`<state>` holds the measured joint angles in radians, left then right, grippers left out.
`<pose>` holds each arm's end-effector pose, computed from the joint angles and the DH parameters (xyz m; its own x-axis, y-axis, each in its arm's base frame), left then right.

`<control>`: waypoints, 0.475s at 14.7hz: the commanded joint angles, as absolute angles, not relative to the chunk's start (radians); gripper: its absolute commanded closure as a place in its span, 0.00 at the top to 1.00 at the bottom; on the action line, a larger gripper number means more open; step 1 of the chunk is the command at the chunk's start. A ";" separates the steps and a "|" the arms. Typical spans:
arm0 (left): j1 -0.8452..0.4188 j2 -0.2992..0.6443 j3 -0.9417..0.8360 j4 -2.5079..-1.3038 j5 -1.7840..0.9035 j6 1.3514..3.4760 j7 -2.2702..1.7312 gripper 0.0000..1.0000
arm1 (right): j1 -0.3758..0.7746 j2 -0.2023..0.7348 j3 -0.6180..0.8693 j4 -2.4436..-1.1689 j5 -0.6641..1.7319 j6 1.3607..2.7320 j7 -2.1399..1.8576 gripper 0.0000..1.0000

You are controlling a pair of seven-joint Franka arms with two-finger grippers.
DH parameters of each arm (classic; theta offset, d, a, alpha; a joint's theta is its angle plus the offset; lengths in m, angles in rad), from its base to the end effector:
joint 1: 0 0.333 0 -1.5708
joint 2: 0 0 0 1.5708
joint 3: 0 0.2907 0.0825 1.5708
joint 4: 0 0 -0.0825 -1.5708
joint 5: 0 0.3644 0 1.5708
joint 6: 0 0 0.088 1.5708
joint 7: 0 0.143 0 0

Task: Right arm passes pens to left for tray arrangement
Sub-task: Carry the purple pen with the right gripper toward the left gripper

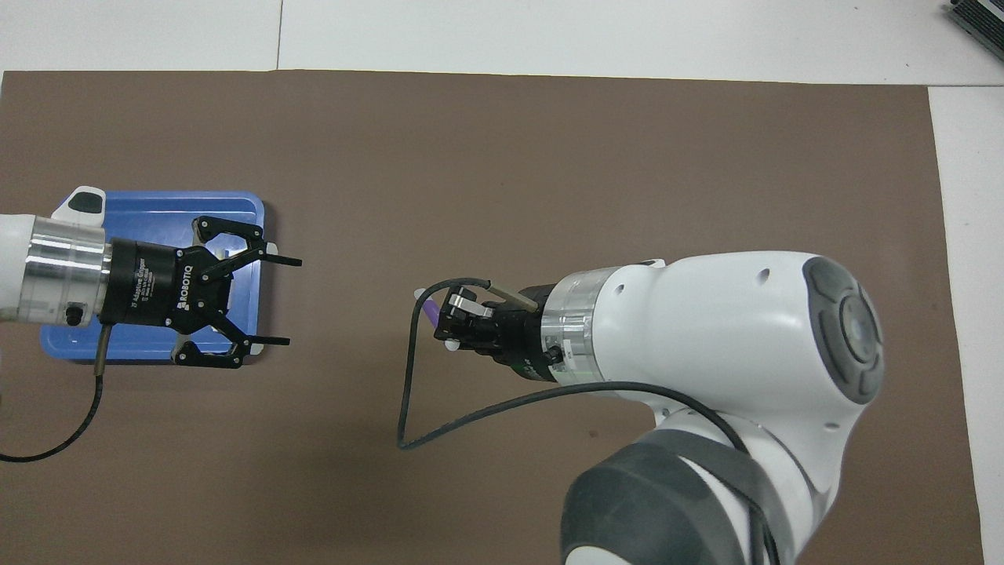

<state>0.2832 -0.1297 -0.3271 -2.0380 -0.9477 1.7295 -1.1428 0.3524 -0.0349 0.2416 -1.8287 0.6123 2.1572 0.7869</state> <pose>0.4902 -0.1297 0.4750 0.1747 0.6101 -0.7728 0.9815 -0.1699 0.0877 0.4588 0.3606 0.5354 0.9101 -0.3579 -0.2090 -0.4104 -0.7083 -0.5743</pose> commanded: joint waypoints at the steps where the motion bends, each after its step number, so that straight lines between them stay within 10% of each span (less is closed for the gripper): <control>1: 0.267 -0.202 -0.318 -2.150 -1.060 1.793 -1.155 0.88 | 0.391 -0.068 0.238 -1.876 0.640 2.227 0.811 0.00; 7: 0.178 -0.206 -0.318 -2.186 -1.161 1.815 -0.991 0.89 | 0.411 -0.071 0.238 -1.902 0.629 2.240 0.793 0.00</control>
